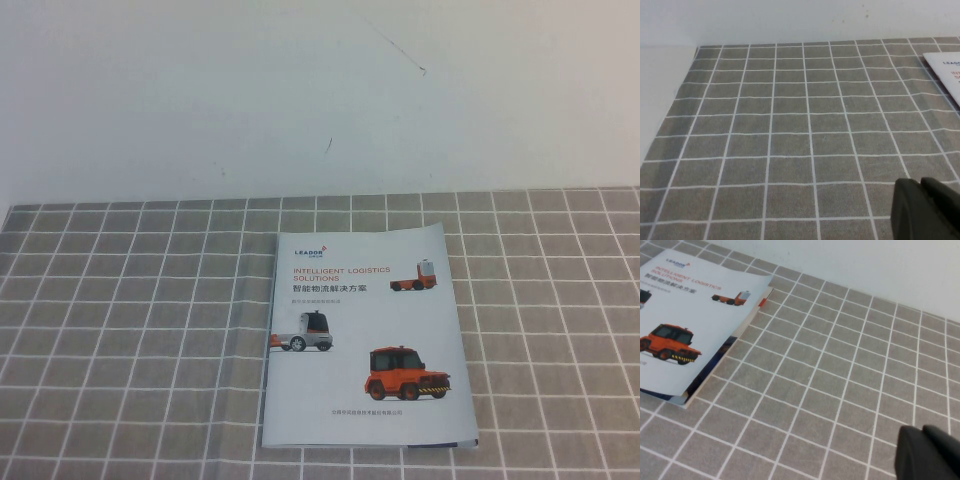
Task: Close book
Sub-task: 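Close the open booklet and leave it lying on the table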
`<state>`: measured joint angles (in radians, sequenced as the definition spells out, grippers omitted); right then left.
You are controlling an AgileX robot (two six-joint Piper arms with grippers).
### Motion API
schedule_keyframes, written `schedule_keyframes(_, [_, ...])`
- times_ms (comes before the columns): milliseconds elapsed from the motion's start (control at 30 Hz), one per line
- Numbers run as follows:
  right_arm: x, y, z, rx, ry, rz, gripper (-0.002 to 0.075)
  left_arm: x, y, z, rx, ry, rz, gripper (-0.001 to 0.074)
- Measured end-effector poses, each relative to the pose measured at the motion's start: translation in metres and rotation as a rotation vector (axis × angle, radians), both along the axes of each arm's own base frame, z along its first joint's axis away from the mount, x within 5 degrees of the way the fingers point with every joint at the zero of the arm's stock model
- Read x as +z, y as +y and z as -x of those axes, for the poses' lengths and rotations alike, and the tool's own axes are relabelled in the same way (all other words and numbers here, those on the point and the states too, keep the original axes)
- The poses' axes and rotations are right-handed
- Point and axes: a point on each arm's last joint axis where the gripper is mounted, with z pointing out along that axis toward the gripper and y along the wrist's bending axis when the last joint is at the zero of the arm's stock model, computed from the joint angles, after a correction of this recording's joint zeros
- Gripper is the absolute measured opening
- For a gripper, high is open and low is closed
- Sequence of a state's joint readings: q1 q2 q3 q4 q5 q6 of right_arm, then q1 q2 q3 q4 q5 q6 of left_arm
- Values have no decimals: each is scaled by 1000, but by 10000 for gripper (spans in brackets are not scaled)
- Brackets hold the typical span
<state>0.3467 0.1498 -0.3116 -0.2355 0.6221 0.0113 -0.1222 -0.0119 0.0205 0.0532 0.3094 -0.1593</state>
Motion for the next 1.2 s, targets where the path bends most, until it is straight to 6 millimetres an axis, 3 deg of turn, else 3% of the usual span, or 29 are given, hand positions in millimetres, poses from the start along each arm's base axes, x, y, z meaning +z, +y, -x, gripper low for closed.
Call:
schedule_keyframes(833, [0, 0, 0, 0, 1, 0, -3, 0, -1, 1, 0, 17, 50, -4])
schedule_keyframes(1200, [-6, -13, 14, -168, -139, 18, -3, 0, -1, 1, -2, 18, 50, -4])
